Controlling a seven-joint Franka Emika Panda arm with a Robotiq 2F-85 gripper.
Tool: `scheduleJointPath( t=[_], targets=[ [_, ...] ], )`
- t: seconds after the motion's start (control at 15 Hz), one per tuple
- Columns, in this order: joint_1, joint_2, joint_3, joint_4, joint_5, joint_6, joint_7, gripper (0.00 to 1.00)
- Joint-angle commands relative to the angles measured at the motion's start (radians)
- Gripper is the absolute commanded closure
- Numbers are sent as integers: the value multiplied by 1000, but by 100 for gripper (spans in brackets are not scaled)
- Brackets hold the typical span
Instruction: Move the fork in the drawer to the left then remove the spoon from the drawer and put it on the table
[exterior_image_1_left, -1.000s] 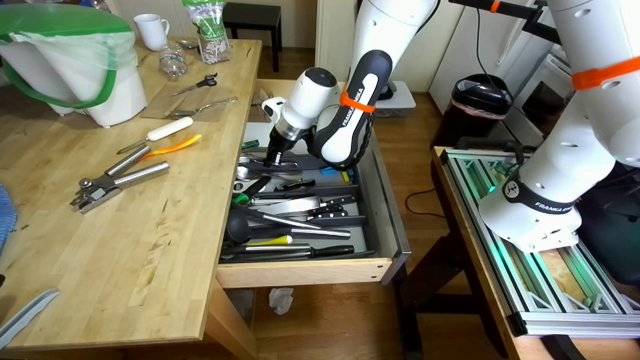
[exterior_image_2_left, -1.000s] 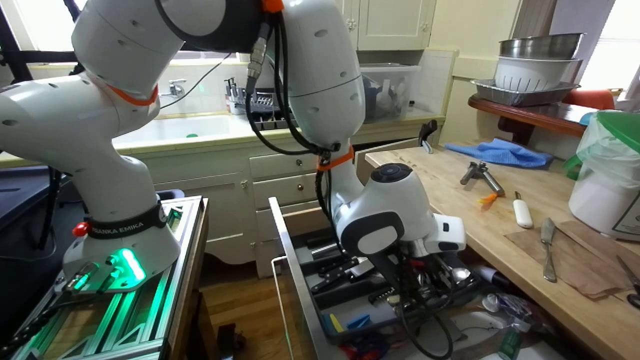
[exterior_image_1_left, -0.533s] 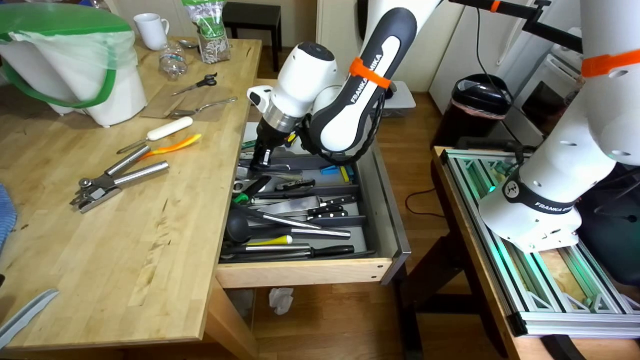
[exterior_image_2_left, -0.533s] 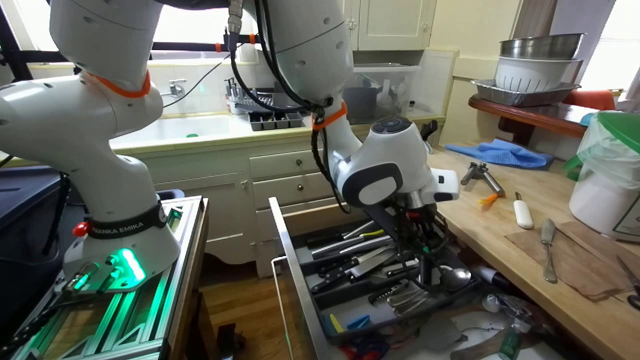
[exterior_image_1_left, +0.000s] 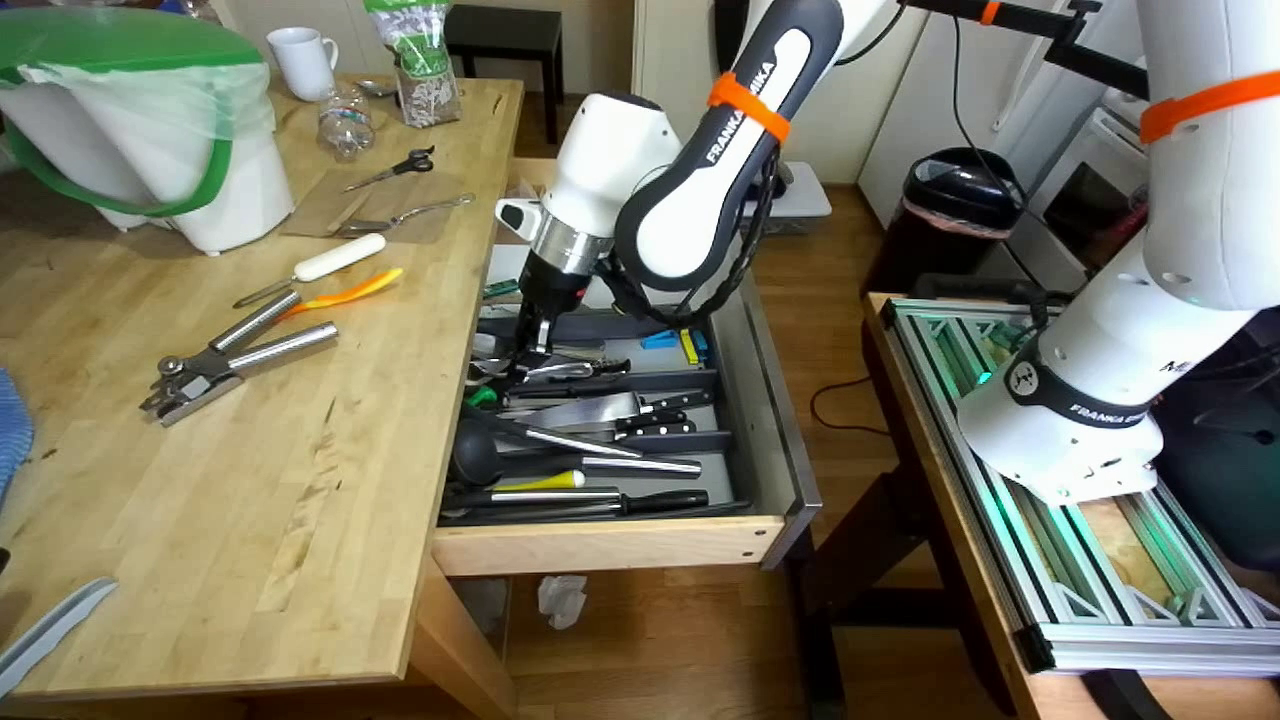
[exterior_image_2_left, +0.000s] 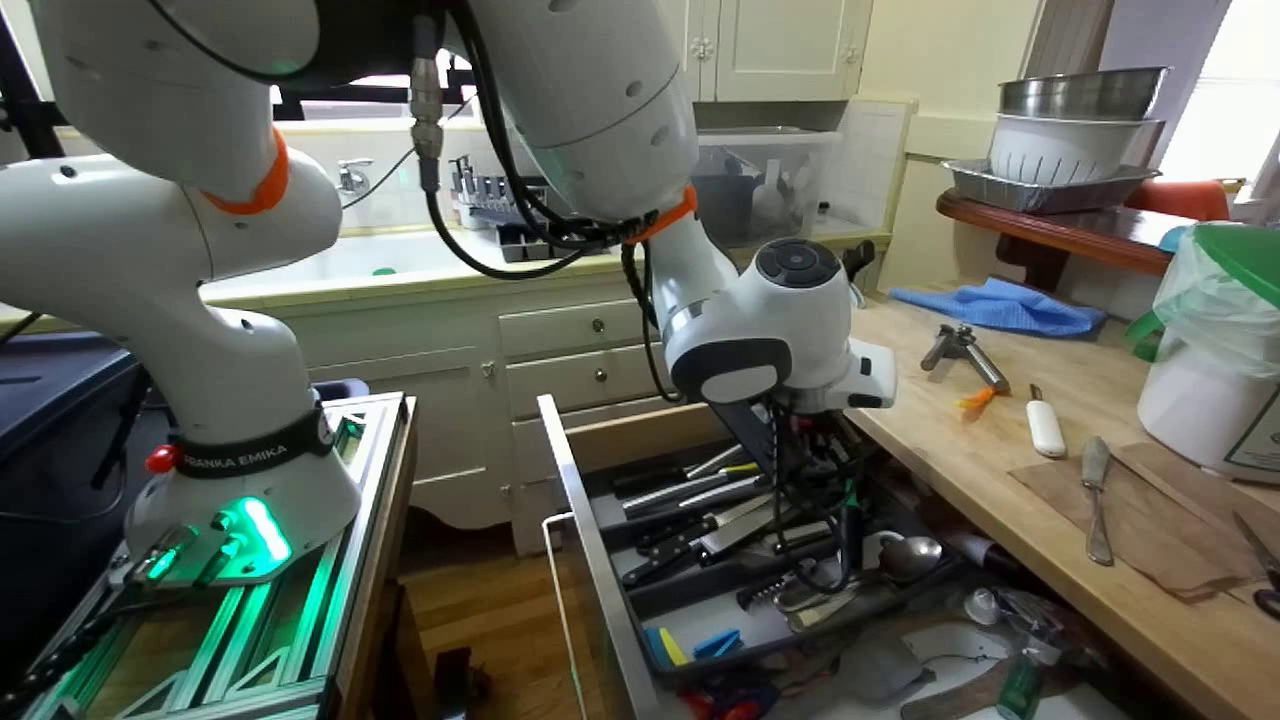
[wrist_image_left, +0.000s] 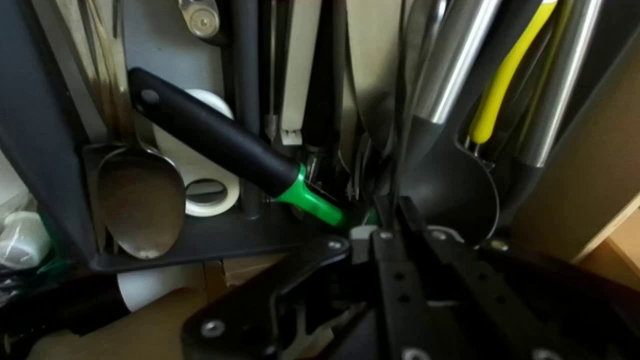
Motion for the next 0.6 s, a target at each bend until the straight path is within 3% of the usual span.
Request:
scheduleJointPath(
  t=[0.0,0.53],
  targets=[
    [-62,30,51,12,81,-97,-101,99],
    [-48,85,2,39,125,-58,-186,99]
  ],
)
